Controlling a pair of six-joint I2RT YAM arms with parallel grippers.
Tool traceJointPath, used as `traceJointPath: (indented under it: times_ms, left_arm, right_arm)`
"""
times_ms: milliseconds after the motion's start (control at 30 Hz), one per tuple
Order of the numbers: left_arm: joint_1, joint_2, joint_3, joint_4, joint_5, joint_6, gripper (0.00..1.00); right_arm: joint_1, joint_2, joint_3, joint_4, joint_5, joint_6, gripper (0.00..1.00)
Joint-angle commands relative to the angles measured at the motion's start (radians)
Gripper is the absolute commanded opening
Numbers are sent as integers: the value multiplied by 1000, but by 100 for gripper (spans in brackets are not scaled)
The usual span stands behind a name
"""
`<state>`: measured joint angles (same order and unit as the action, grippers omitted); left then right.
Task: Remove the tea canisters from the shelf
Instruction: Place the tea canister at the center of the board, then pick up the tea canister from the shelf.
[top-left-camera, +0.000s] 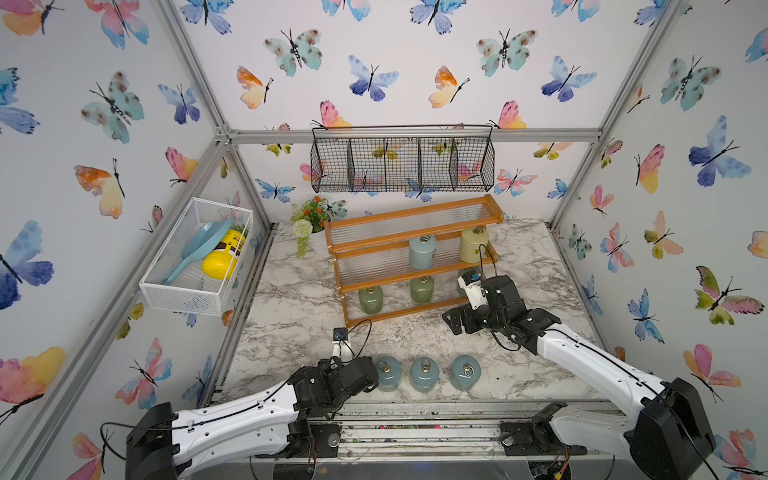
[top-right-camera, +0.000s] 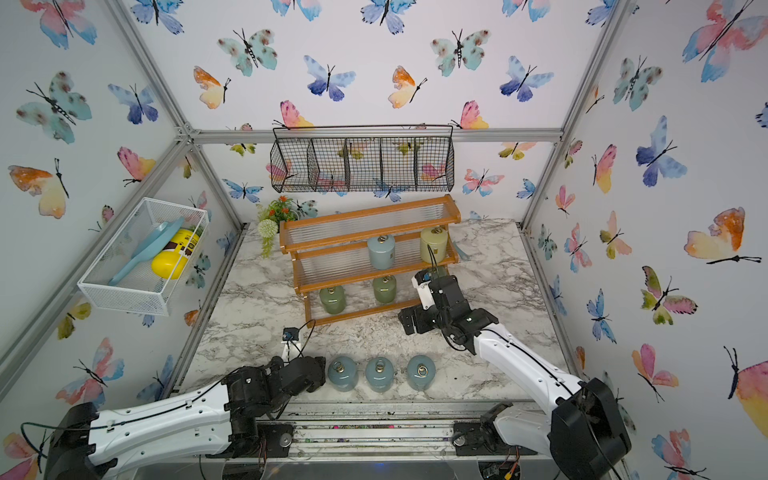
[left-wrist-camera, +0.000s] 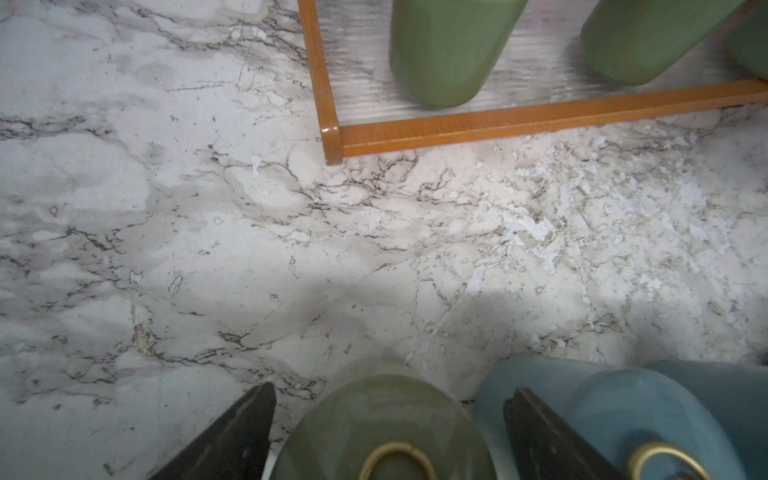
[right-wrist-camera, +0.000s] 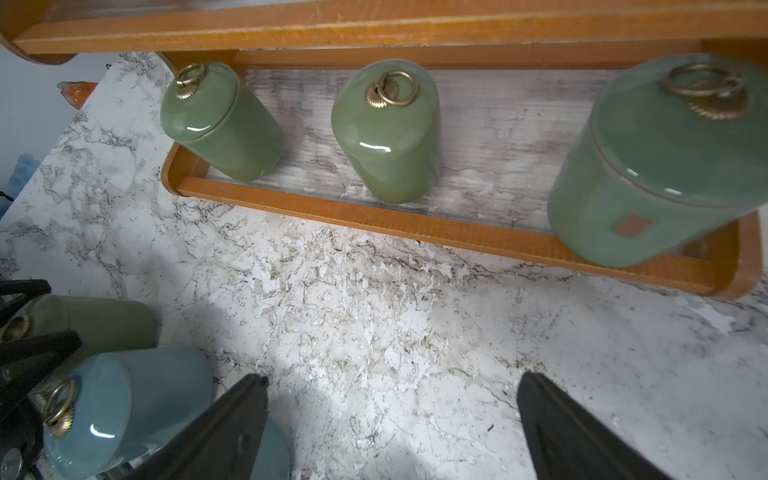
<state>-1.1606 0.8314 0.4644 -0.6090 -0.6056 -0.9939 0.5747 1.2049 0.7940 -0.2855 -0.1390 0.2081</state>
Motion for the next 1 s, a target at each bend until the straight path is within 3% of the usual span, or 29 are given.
traceJointPath:
  times_ms: [0, 167, 333, 433, 600, 767, 967]
  left_arm:
    - [-4, -23, 52, -41, -49, 33, 92]
    - [-4, -68, 107, -60, -100, 85, 93]
    - [-3, -161, 125, 68, -133, 270, 97]
    - [-2, -225, 107, 179, -135, 398, 99]
    - [22, -290, 87, 270, -123, 524, 98]
    - [110, -279, 108, 291, 4, 620, 98]
    - [323, -240, 105, 390, 318, 698, 98]
  right_arm:
    - [-9, 4, 53, -22, 9, -25, 100]
    - [-17, -20, 110, -8, -8, -70, 100]
    - [-19, -68, 140, 64, 3, -130, 100]
    - [-34, -74, 159, 77, 83, -160, 100]
    - [-128, -65, 163, 131, 76, -212, 100]
    - [-228, -36, 148, 220, 22, -246, 100]
    - [-283, -10, 103, 397, -48, -298, 100]
